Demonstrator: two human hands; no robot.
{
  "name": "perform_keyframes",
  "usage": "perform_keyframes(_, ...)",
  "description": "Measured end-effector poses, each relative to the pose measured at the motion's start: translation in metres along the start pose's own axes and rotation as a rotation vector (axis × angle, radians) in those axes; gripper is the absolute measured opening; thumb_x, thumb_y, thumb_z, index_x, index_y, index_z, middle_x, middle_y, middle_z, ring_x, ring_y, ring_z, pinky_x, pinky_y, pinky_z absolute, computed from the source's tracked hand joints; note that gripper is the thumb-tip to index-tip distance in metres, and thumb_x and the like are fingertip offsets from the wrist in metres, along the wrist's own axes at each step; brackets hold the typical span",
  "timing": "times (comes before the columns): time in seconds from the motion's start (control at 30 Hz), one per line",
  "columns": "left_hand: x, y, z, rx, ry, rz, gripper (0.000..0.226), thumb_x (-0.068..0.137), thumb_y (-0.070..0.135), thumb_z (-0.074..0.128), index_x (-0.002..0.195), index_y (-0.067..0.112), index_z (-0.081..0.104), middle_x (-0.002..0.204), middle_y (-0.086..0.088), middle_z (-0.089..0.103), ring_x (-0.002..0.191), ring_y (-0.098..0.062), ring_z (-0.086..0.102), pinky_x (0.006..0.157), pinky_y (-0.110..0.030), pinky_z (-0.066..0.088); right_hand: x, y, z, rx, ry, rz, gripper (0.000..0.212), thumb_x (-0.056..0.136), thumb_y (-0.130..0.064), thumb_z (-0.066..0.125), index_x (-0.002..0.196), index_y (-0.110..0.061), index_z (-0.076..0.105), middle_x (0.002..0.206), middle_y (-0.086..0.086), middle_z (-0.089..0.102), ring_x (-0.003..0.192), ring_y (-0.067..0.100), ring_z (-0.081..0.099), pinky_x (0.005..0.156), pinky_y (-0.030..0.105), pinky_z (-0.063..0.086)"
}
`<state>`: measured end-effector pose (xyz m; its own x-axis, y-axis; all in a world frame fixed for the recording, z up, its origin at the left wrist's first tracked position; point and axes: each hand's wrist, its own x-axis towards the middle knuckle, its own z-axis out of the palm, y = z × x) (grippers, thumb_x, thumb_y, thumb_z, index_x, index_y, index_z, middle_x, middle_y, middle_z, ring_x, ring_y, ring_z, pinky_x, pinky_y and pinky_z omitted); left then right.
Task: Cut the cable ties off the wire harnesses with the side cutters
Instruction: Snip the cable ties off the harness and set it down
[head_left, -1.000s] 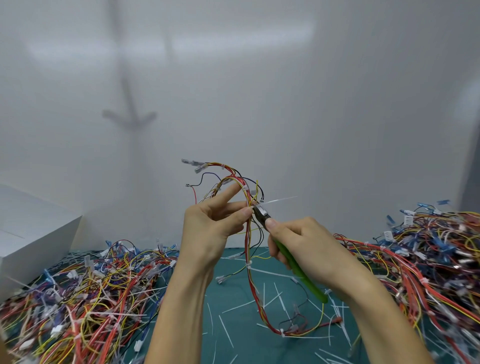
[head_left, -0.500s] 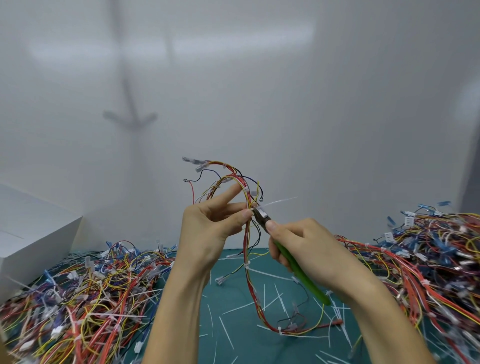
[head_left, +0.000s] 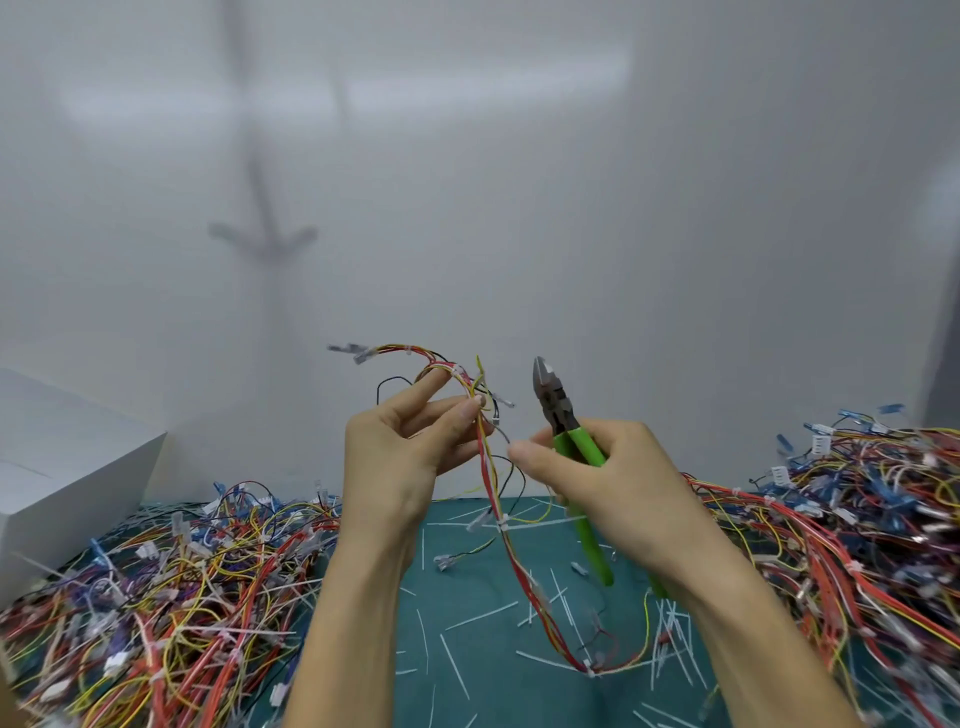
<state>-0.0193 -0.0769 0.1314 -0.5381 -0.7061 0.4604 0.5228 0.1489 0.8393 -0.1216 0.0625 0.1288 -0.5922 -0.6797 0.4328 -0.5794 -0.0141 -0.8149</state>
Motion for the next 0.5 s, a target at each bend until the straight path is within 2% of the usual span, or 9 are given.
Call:
perform_keyframes(0.1, 0.0, -0.001, 0.006, 0.072, -0.037, 0.03, 0.047, 0.083, 0.002, 0.073, 0.126, 0.014, 0.061, 0.09, -0.004, 0.077, 0.073, -0.018, 0.075, 0.064, -0.019, 0.057, -0.002, -0.002, 0.01, -0.112, 0.061, -0.052, 0.033, 0.077, -0.058, 0.072, 0.084, -0.026, 0.07, 0.06, -0.004, 0.06, 0.055, 0.011, 0.049, 0.056, 0.026, 0.042)
perform_keyframes(0.17, -0.001, 0.0, 0.009, 0.143, -0.061, 0.045, 0.045, 0.083, 0.001, 0.074, 0.123, 0.018, 0.064, 0.089, 0.001, 0.077, 0.067, -0.014, 0.073, 0.064, -0.02, 0.058, -0.003, -0.003, 0.016, -0.156, 0.107, -0.109, 0.034, 0.08, -0.056, 0.07, 0.076, -0.023, 0.066, 0.052, -0.007, 0.047, 0.05, 0.01, 0.036, 0.046, 0.019, 0.029)
perform_keyframes(0.2, -0.002, 0.001, 0.01, 0.164, -0.079, 0.044, 0.043, 0.082, 0.002, 0.074, 0.12, 0.02, 0.066, 0.087, 0.004, 0.076, 0.066, -0.013, 0.073, 0.066, -0.021, 0.058, -0.002, -0.002, 0.018, -0.153, 0.131, -0.121, 0.035, 0.081, -0.054, 0.07, 0.07, -0.021, 0.063, 0.05, -0.007, 0.042, 0.05, 0.01, 0.033, 0.046, 0.021, 0.028)
perform_keyframes(0.27, -0.004, 0.004, 0.011, 0.173, -0.123, 0.033, 0.038, 0.083, 0.003, 0.074, 0.116, 0.021, 0.069, 0.085, 0.005, 0.074, 0.068, -0.013, 0.073, 0.068, -0.021, 0.058, -0.001, 0.0, 0.017, -0.102, 0.147, -0.122, 0.036, 0.083, -0.048, 0.071, 0.067, -0.018, 0.059, 0.049, -0.007, 0.041, 0.052, 0.01, 0.033, 0.051, 0.027, 0.032)
perform_keyframes(0.37, -0.006, 0.011, 0.006, 0.198, -0.182, 0.034, 0.03, 0.089, 0.008, 0.068, 0.115, 0.022, 0.073, 0.097, -0.002, 0.074, 0.081, -0.014, 0.073, 0.067, -0.021, 0.057, 0.003, 0.001, 0.011, 0.104, 0.149, -0.104, 0.023, 0.086, -0.033, 0.074, 0.074, -0.016, 0.065, 0.055, -0.006, 0.048, 0.055, 0.012, 0.042, 0.057, 0.031, 0.04)
perform_keyframes(0.5, -0.006, 0.019, -0.012, 0.348, -0.16, -0.013, 0.017, 0.094, 0.021, 0.06, 0.098, 0.018, 0.077, 0.093, -0.001, 0.077, 0.088, -0.018, 0.073, 0.072, -0.033, 0.061, 0.005, 0.006, -0.004, 0.32, 0.153, -0.081, 0.017, 0.085, -0.02, 0.075, 0.077, -0.007, 0.067, 0.059, -0.003, 0.058, 0.054, 0.008, 0.052, 0.053, 0.019, 0.047)
